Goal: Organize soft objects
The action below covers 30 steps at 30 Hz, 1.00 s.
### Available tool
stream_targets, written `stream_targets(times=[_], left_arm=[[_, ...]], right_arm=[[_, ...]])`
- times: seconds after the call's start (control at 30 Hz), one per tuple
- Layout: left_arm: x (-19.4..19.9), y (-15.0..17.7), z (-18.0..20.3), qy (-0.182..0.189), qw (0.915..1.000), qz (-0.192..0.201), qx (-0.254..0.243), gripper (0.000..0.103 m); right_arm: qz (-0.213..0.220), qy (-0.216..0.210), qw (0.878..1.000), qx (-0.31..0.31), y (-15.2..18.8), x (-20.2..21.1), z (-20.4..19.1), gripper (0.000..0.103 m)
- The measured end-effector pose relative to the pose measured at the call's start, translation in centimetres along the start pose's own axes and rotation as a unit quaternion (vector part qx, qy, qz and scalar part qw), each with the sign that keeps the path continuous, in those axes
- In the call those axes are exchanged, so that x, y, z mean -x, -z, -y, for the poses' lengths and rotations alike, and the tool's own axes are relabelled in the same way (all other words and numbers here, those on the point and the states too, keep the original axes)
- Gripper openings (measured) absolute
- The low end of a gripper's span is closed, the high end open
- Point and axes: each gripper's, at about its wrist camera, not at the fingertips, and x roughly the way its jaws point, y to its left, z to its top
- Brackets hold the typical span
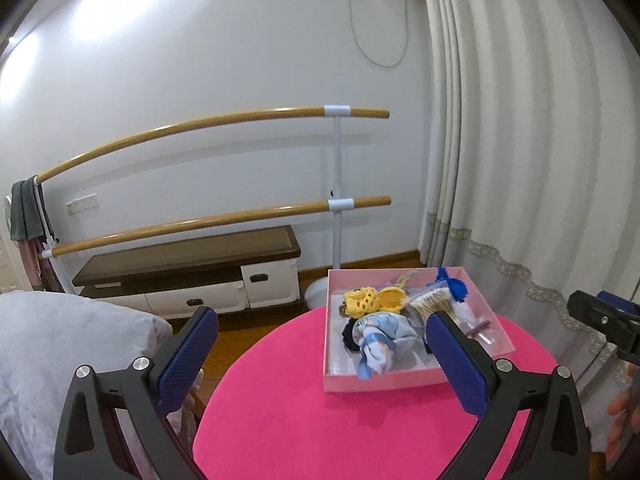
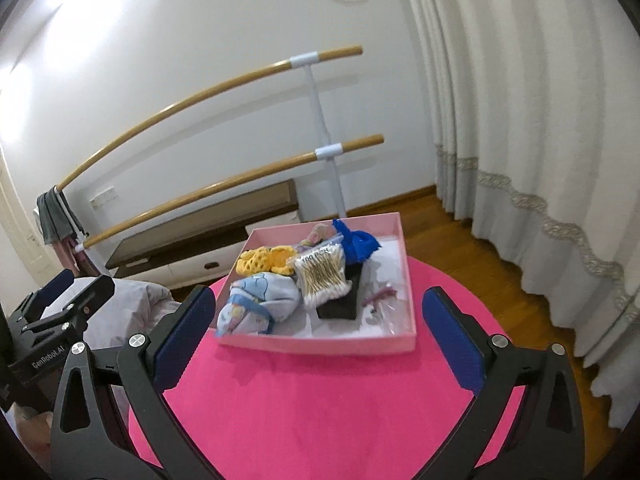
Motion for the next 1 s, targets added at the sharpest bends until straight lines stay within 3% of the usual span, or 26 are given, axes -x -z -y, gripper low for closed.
stream_targets(times=[0.2, 0.43, 0.67, 1.0], left_arm=[[5.2, 2.5, -0.7, 0.001, 0.9999, 0.003, 0.011, 0.103], [10.8, 4.5, 0.1, -0.008, 0.9998, -0.009, 0.016, 0.103], [15.6, 5.7, 0.2, -0.005, 0.9993, -0.026, 0.025, 0.103], [18.7, 5.9, -0.7, -0.026, 0.9993, -0.023, 0.015, 0.103]], right_arm=[[0.030, 0.036, 0.999, 0.012, 2.4, 5.7, -0.9, 0.103], [0.042, 0.059, 0.997, 0.035, 4.9, 9.2, -2.5, 0.103], [0.041, 0.052, 0.996, 0.060, 7.0, 10.8, -4.4, 0.103], [0.041, 0.055, 0.995, 0.068, 7.9, 11.5, -5.1, 0.103]])
